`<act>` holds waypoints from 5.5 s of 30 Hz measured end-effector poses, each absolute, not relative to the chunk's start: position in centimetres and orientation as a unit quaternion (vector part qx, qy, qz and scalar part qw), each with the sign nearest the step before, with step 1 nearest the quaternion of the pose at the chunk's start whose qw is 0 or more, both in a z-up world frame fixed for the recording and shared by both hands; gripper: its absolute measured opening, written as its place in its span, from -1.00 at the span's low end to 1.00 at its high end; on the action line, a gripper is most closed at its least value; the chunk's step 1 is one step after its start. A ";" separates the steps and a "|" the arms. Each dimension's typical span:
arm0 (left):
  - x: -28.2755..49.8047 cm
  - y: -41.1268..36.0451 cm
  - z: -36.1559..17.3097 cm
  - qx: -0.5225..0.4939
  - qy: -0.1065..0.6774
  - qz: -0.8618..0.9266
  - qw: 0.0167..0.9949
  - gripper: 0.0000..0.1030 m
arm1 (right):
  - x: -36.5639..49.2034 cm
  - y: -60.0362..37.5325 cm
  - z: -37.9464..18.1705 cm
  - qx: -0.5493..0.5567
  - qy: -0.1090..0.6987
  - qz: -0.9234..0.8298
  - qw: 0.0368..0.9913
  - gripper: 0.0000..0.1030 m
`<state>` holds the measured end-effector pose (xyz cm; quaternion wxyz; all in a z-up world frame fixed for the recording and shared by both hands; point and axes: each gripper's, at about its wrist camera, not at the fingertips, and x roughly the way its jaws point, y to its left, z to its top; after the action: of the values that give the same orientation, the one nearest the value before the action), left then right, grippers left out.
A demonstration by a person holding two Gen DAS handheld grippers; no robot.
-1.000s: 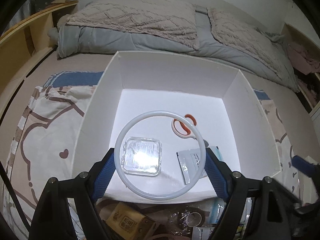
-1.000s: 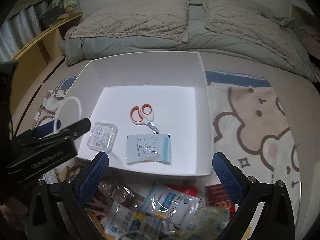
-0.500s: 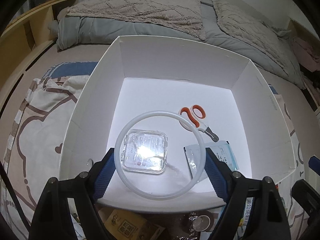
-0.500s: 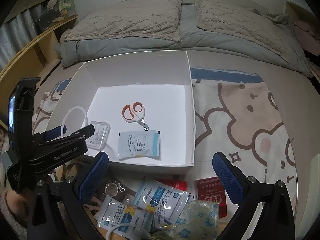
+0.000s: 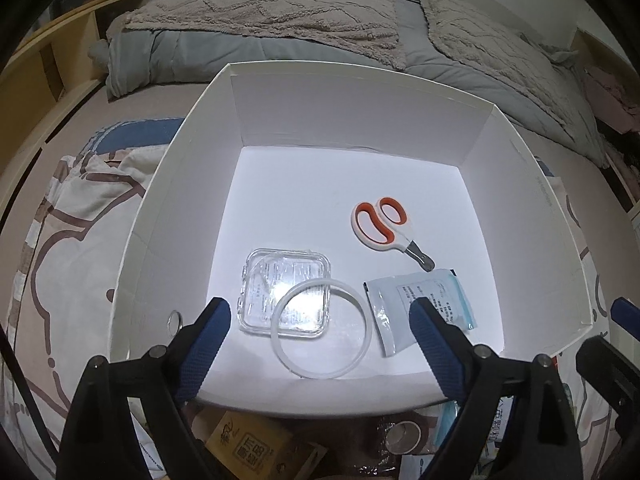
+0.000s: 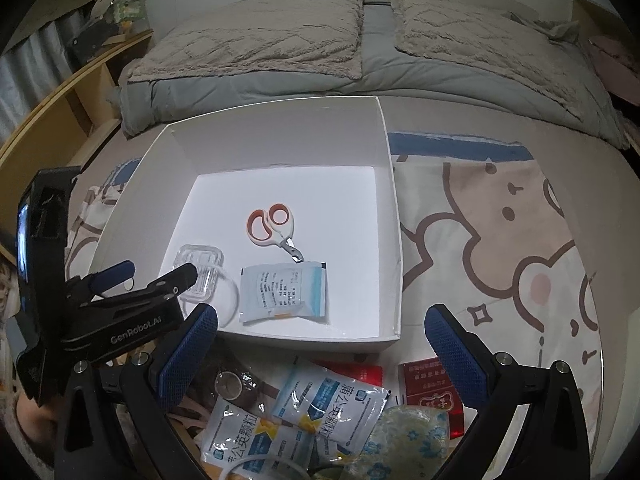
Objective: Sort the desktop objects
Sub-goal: 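Open the left gripper to drop the white ring into the shoebox, then withdraw both grippers from the shoebox back over the pile, then lower the left gripper onto the white cotton while the right gripper approaches the floral pouch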
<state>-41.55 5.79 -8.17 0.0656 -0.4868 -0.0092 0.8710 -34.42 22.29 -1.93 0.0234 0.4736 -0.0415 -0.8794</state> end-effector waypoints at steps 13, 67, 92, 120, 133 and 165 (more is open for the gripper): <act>-40.5 5.2 -6.7 -0.477 -0.010 0.876 0.069 0.77 | -34.2 22.1 -1.1 0.466 -0.055 -0.883 0.019 1.00; -26.6 -1.0 7.7 -0.316 -0.021 0.946 0.073 1.00 | -23.0 20.8 8.3 0.326 -0.033 -0.944 0.029 1.00; -23.2 -2.5 9.8 -0.272 -0.020 0.958 0.087 0.99 | -19.7 21.9 9.3 0.297 -0.022 -0.954 0.046 1.00; -22.3 -7.4 6.1 -0.301 0.022 0.953 0.038 1.00 | -18.2 26.9 5.6 0.335 -0.022 -0.942 0.013 1.00; -22.1 -7.8 3.3 -0.337 0.032 0.941 0.013 1.00 | -18.4 28.8 1.1 0.394 0.012 -0.918 -0.027 1.00; -24.6 -8.3 -3.9 -0.478 -0.007 0.877 0.047 0.99 | -21.8 27.5 -7.0 0.526 0.004 -0.851 0.002 1.00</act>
<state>-24.63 -8.25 -3.90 0.0466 -0.4785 -0.0071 0.8768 -21.85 27.49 -6.96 0.0022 0.5257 0.0037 -0.8507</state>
